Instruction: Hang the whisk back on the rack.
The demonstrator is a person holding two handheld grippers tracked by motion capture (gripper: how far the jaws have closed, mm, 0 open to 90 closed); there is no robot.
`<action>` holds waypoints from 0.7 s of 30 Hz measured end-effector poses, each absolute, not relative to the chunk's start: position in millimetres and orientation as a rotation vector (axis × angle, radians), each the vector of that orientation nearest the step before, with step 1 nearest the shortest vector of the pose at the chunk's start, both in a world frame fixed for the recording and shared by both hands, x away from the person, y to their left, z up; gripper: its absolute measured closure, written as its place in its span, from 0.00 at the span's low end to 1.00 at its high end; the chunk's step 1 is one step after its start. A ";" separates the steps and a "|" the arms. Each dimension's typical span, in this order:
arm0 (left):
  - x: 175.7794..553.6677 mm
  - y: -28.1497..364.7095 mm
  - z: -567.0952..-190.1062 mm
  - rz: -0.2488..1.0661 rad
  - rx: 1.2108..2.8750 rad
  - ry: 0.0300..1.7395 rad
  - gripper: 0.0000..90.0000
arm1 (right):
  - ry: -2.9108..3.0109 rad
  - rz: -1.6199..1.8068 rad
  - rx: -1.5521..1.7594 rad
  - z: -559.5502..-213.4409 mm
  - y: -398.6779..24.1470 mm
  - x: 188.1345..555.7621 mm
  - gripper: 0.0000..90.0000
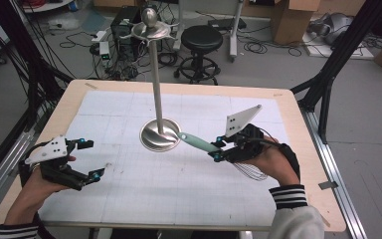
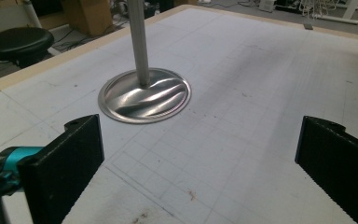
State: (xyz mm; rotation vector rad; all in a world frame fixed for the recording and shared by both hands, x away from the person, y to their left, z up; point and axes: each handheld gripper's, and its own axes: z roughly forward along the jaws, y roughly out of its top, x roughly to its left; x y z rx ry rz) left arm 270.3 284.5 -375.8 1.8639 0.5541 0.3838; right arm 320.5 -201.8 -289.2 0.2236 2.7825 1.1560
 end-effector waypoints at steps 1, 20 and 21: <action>270.3 284.7 -375.7 0.385 1.865 0.554 0.02 | 2.775 1.166 0.230 -286.7 -203.8 321.4 0.77; 270.5 284.0 -376.3 0.383 1.867 0.558 0.02 | 2.662 1.292 0.324 -246.6 -230.1 341.3 0.77; 270.6 284.2 -376.2 0.383 1.868 0.557 0.02 | 2.654 1.303 0.322 -245.2 -231.2 342.5 0.77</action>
